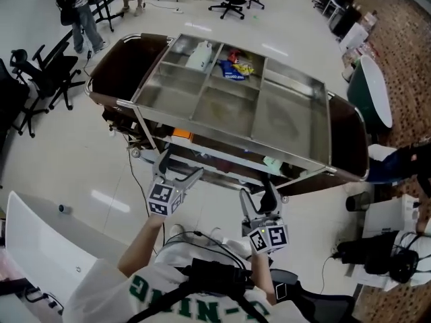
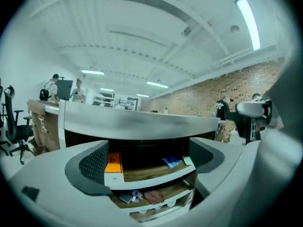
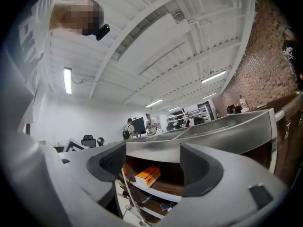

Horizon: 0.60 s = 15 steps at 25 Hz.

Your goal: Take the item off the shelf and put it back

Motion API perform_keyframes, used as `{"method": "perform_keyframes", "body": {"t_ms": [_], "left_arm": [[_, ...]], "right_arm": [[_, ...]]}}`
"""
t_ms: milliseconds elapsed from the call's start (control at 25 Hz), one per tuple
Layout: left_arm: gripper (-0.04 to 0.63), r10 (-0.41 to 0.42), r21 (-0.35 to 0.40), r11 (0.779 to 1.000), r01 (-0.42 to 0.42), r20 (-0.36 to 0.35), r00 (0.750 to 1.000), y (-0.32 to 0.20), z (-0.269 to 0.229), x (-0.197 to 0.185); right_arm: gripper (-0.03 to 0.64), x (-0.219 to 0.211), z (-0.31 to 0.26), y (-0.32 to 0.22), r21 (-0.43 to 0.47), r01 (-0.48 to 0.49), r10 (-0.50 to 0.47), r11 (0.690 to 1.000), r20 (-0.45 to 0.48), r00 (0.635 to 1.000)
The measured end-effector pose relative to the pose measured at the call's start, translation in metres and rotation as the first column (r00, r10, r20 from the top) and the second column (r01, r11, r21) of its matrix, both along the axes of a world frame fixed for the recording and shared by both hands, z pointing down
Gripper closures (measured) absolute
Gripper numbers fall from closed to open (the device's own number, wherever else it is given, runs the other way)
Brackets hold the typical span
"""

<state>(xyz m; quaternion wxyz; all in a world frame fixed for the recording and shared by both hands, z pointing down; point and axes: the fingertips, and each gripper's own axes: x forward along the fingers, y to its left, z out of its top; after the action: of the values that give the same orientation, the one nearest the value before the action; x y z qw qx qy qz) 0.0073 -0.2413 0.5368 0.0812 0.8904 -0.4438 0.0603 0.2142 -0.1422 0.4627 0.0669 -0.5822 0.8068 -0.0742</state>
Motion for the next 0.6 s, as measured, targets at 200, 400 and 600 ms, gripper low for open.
{"method": "perform_keyframes", "body": {"t_ms": [200, 400, 600], "left_arm": [[0.071, -0.014, 0.134, 0.991, 0.017, -0.028, 1.000, 0.048, -0.069, -0.011], [0.099, -0.042, 0.238, 0.971, 0.036, 0.021, 0.999, 0.069, -0.105, -0.020], [0.100, -0.076, 0.258, 0.963, 0.074, -0.001, 0.997, 0.068, -0.109, -0.023]], "right_arm": [[0.252, 0.019, -0.018, -0.004, 0.050, -0.060, 0.059, 0.997, 0.014, 0.998], [0.291, 0.017, -0.037, -0.002, 0.098, -0.031, 0.034, 0.995, -0.027, 0.999], [0.301, 0.005, -0.041, -0.002, 0.116, 0.011, 0.000, 0.993, -0.097, 0.995]]}}
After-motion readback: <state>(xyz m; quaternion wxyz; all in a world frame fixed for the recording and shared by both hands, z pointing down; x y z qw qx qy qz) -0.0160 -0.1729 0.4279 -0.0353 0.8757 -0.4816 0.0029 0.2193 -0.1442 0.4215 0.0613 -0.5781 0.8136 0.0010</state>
